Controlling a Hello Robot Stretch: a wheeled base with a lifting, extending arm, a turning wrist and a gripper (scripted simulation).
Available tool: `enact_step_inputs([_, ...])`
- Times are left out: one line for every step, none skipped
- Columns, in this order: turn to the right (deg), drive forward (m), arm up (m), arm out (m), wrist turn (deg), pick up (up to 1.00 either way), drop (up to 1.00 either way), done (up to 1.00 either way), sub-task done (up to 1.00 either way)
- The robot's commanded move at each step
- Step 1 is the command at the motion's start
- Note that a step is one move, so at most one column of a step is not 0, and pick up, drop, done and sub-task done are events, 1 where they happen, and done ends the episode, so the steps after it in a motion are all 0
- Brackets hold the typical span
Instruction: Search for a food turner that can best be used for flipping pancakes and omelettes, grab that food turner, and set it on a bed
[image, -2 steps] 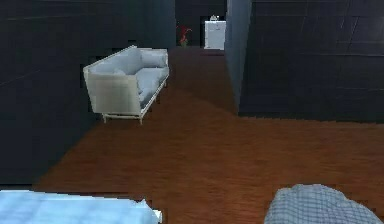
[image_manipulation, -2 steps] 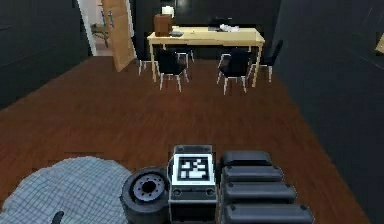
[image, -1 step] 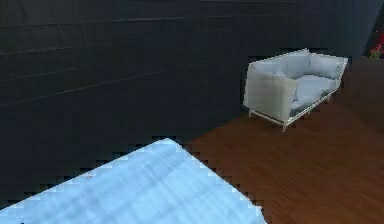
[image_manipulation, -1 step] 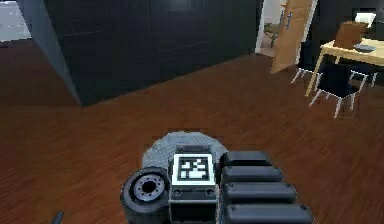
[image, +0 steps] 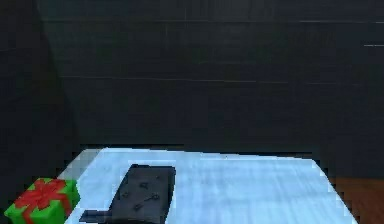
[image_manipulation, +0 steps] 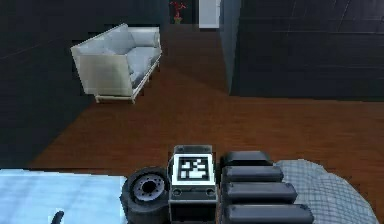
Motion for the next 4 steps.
enact_step_inputs([-45.0, 0.0, 0.0, 0.0, 0.0, 0.0, 0.0, 0.0, 0.0])
enact_step_inputs([-6.0, 0.0, 0.0, 0.0, 0.0, 0.0, 0.0, 0.0, 0.0])
enact_step_inputs([0.0, 0.15, 0.0, 0.0, 0.0, 0.0, 0.0, 0.0, 0.0])
enact_step_inputs([-45.0, 0.0, 0.0, 0.0, 0.0, 0.0, 0.0, 0.0, 0.0])
